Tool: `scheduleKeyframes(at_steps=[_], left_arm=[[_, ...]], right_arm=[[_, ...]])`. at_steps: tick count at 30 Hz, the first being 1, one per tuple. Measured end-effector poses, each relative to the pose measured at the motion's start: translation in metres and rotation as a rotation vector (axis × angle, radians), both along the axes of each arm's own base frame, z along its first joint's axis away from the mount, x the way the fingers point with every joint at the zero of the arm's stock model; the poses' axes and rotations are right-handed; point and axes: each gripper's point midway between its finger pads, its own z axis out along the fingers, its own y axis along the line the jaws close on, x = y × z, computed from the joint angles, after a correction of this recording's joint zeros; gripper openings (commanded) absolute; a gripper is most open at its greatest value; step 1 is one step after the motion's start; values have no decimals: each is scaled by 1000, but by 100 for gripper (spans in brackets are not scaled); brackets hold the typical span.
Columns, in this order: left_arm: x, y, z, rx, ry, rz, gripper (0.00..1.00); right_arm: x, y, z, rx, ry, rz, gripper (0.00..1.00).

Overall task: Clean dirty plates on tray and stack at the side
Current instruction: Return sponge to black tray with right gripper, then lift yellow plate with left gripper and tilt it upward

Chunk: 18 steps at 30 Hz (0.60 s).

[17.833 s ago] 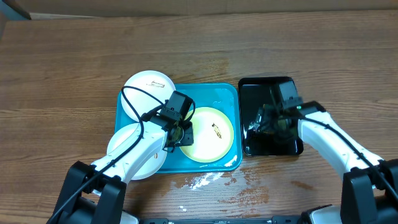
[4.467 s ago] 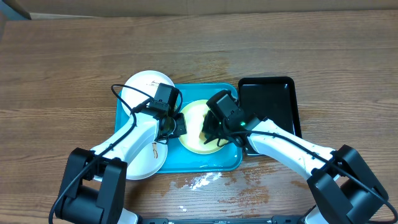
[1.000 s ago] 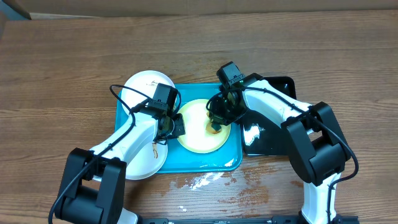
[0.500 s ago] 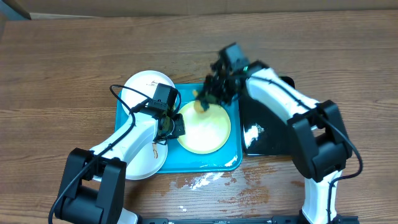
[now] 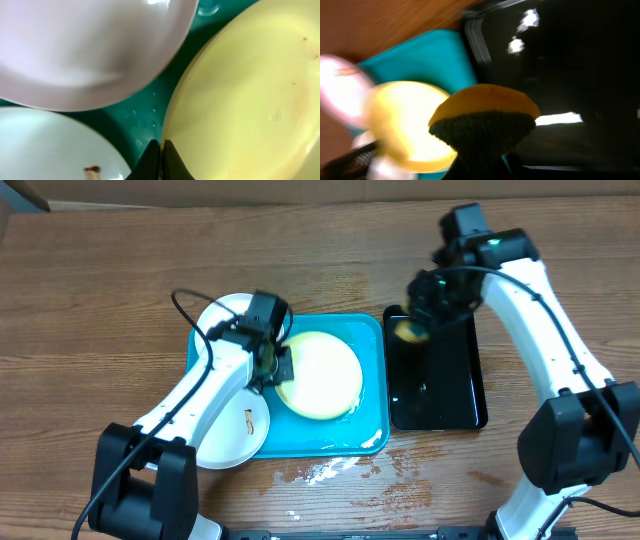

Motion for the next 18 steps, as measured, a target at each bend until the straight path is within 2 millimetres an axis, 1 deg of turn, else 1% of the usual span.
scheduleKeyframes(at_steps=[1,4,6,9,12,14,16,18], left_arm=[[7,1,9,17,-22,0,4],[22,-1,34,64,-86,-15,4],[30,-5,48,92,-131,-32,4],[41,-17,71,130,-211,-65,4],[48,-31,94,177,-296,-94,4],[50,-39,110,235,-357,-114,4],[49,-41,118,286,-391,-130,4],[48,-43,128,374,-439,-144,4]], right_arm=[[-5,-14,-3,-40,26,-9,4],[-17,-47,-7,-117,78,-1,4],[-24,-58,-8,-145,100,18,4],[-30,-65,-10,-173,116,55,4],[-36,-68,-19,-196,136,80,4],[-40,-70,-29,-208,151,90,4],[-42,-71,-37,-214,157,95,4],[-45,-73,-45,-220,170,99,4]])
